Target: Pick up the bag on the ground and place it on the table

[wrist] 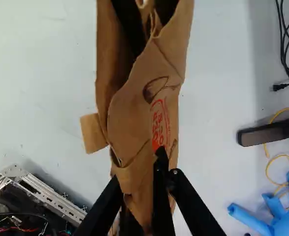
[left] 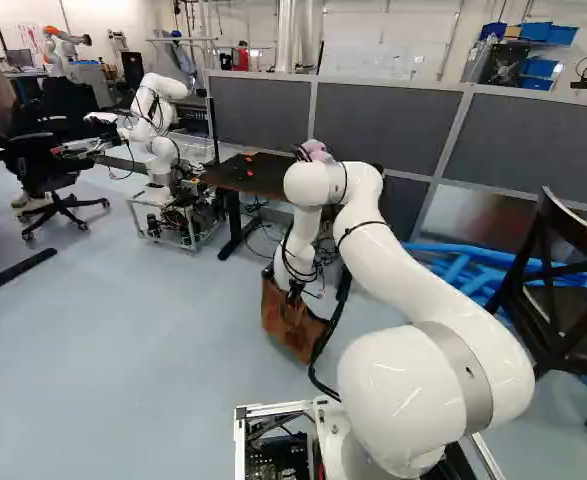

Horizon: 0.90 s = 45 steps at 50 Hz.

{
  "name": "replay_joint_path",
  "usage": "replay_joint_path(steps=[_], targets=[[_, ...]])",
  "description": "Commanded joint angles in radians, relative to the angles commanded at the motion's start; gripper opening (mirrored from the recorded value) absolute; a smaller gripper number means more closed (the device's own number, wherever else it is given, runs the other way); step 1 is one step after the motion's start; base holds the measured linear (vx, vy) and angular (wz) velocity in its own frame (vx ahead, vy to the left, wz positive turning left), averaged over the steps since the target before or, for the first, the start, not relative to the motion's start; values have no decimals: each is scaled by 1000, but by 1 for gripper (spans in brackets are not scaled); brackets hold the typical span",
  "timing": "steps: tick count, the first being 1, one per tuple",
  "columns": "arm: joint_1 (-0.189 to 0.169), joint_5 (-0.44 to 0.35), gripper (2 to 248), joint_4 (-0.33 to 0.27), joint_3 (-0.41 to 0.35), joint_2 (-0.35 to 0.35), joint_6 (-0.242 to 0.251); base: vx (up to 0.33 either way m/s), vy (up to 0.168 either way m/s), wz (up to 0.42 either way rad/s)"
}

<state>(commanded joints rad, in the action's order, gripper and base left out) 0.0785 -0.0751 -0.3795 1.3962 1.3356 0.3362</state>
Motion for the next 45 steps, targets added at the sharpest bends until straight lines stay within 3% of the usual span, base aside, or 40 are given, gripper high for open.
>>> replay_joint_path(steps=[28,45], targets=[[16,17,21,2,-141,-123,0,0,0,0],[24,17,21,55,-239,-203,0,0,0,0]])
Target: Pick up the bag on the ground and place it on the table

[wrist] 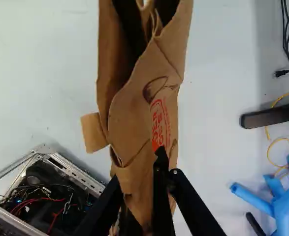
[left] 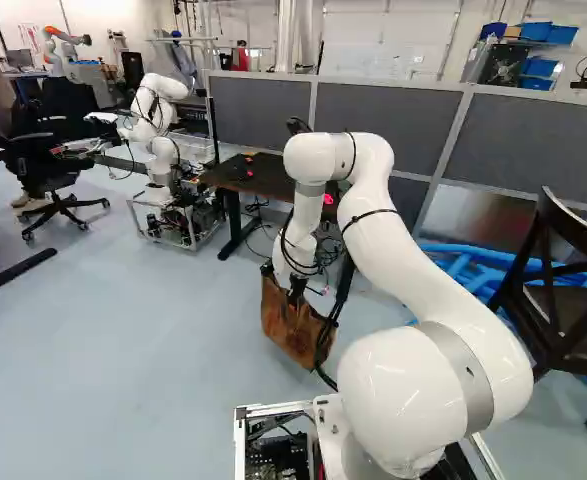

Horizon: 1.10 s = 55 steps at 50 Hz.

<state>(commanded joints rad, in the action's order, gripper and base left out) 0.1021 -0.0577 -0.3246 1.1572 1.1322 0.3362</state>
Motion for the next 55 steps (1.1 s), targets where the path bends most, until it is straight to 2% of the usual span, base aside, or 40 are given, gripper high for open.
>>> replay_joint_path(steps=[55], targets=[[-23,7,21,257,-259,-255,0,0,0,0]])
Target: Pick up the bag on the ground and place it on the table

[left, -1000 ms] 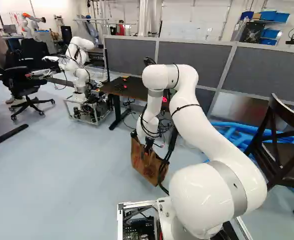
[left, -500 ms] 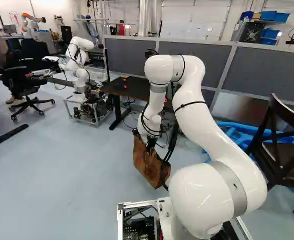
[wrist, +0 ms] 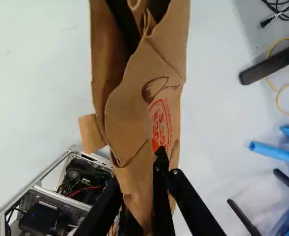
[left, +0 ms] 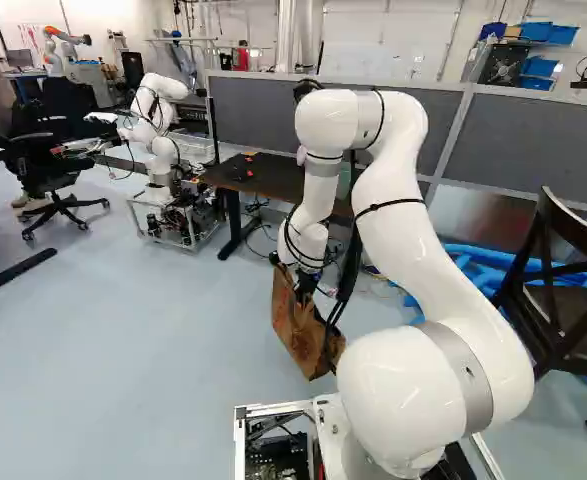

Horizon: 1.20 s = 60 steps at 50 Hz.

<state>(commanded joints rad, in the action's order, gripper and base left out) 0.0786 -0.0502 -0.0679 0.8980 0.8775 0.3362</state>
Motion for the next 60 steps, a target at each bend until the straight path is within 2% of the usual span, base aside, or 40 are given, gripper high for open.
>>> replay_joint_path(steps=[36,60], targets=[[0,89,21,101,-102,-159,0,0,0,0],[-4,178,21,148,-127,-253,0,0,0,0]])
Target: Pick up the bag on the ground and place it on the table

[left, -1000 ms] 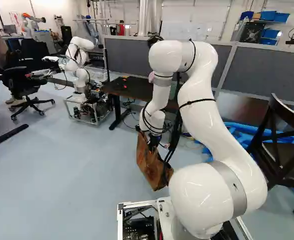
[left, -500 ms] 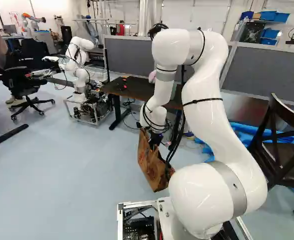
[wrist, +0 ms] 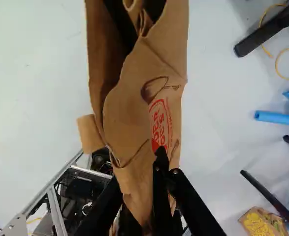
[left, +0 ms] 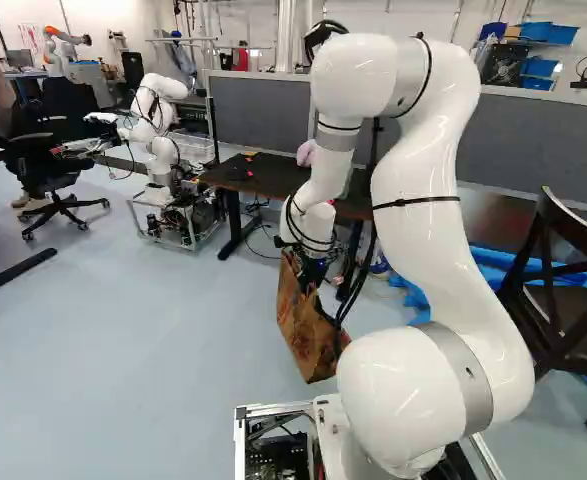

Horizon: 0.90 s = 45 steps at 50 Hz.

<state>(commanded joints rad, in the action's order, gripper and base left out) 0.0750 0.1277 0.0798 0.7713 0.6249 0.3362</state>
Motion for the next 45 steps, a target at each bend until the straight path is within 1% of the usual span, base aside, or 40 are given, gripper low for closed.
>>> replay_joint_path(steps=[19,45], targets=[[-3,72,21,31,-18,-76,0,0,0,0],[-9,190,21,73,-15,-167,0,0,0,0]])
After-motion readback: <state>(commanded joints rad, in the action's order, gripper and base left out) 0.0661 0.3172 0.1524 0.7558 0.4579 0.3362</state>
